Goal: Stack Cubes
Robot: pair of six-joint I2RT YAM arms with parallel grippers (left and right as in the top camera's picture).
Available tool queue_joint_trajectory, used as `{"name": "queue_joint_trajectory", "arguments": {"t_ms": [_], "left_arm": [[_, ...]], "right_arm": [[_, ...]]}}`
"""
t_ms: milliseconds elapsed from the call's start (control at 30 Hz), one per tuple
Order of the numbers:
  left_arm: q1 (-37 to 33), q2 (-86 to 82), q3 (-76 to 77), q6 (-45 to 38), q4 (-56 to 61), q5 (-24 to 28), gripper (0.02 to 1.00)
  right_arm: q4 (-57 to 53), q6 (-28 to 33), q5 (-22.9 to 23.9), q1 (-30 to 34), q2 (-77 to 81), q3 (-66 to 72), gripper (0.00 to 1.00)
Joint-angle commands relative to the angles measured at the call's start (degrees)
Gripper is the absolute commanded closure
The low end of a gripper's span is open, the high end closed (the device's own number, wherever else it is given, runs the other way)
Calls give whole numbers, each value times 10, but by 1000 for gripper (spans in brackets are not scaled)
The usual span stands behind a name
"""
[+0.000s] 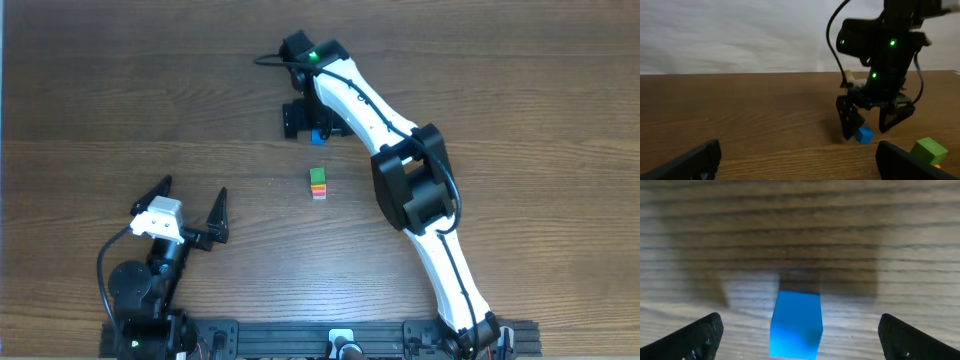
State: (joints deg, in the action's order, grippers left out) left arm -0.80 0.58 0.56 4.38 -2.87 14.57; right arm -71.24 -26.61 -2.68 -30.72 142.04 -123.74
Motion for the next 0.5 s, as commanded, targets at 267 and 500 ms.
{"name": "queue_joint_trajectory", "arguments": {"t_ms": [267,500], "left_arm": [[-2,-3,-2,8,-2,-2,18],[-2,-3,-2,8,-2,-2,18]], "right_arm": [[1,-13,-7,2,10,-6,224],[1,-21,-7,-5,10,-6,684]]}}
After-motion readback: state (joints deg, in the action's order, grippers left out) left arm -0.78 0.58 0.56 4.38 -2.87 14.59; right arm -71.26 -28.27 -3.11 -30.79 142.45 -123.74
